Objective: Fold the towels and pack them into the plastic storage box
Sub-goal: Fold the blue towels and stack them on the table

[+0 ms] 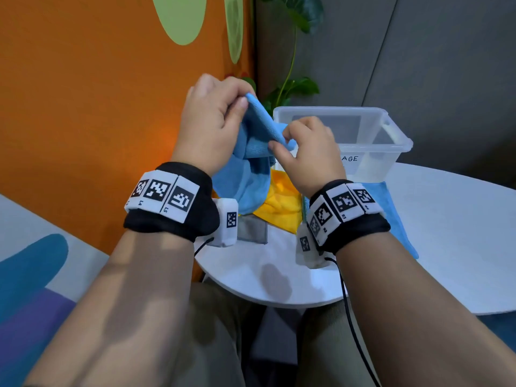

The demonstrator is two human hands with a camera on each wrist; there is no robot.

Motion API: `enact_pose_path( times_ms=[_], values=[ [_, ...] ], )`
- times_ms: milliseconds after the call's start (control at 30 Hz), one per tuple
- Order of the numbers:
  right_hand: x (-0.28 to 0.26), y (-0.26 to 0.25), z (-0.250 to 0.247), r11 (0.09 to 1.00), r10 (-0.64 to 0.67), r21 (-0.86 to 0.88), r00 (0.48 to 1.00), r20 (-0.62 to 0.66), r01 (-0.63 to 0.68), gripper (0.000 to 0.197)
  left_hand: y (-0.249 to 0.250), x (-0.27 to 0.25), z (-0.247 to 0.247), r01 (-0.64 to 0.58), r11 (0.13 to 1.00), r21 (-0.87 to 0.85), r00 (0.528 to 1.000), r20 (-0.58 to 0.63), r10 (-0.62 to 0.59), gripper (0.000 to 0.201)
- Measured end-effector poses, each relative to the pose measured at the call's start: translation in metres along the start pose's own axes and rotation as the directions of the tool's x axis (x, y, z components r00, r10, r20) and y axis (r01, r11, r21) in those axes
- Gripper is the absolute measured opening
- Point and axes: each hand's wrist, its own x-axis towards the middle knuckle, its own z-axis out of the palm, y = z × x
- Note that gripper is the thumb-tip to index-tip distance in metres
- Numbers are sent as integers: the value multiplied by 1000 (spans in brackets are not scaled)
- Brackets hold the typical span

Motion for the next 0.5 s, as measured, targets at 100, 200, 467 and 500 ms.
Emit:
enact_pose_path(
  times_ms=[100, 200, 467, 500],
  values=[
    [-1, 0, -7, 999, 26, -48, 999, 47, -23, 18, -2, 0, -5, 62, 998, 5, 993, -105, -61, 22],
    [-2, -2, -8, 995, 52, -92, 994, 92, -43, 16, 2, -1, -5, 89, 996, 2, 985, -150, -88, 22],
    [-7, 5, -12, 953, 109, -295, 989, 98, -76, 24, 9, 9, -29, 169, 983, -67, 897, -404, -182, 28],
    [-8, 7, -13, 944, 135, -314, 987, 87, -101, 26, 9, 10, -31, 172, 983, -66, 884, -429, -183, 28]
  ],
)
